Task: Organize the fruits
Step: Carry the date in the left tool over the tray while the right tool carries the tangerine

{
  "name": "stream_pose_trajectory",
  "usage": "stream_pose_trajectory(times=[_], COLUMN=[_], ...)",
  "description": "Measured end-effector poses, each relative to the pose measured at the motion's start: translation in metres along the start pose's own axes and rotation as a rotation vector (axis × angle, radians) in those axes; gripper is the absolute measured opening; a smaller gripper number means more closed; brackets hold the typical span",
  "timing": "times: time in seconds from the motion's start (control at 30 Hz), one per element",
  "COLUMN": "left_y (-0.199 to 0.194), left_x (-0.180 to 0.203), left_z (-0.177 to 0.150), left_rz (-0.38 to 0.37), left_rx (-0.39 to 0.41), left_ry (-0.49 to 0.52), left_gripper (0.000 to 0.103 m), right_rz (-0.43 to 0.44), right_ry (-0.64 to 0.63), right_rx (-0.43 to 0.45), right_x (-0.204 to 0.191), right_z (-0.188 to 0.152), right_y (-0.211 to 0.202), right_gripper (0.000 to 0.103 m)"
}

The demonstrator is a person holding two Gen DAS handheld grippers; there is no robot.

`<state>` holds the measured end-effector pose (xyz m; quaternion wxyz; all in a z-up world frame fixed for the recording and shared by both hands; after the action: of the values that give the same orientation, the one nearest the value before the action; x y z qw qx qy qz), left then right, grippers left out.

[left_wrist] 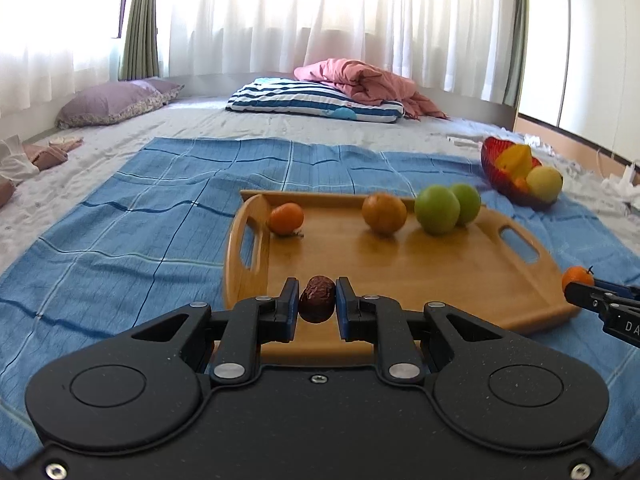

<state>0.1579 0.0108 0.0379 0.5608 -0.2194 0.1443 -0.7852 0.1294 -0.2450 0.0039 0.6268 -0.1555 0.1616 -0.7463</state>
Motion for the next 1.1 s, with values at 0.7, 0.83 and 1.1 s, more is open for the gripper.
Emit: stream_pose_trajectory(times=[0.7, 0.83, 1.1], left_y=[0.111, 0.122, 0.131], left_x=[-0.041, -0.043, -0.043], left_z=[0.032, 0.029, 0.025], left_rz=[0.034, 0.039, 0.058], left_rx=[-0.122, -0.144, -0.16], left_ry=[-0.075, -0.073, -0.059], left_gripper=[0.018, 0.018, 0.018], right_rz=[-0.007, -0.013, -0.011], right_ry=[0.039, 0.037, 0.016], right_rx=[-0.166, -0.191, -0.181], right_x=[-0.008, -0.01, -0.015], right_z=[0.041, 0.036, 0.032], right_y=[0.126, 0.135, 0.138], right_gripper=[0.038, 0.038, 0.038])
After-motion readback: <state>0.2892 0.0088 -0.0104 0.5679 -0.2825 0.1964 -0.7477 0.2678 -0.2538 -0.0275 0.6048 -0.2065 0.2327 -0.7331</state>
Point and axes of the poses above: each gripper's, at about its wrist camera, not at the fingertips, and y roughly the way its jaws point, x to its right, z to its top, the point moved 4 cm from there along y, roughly the way its jaws point, and after that the axes turned 13 degrees about -z, right-handed, at the moved point
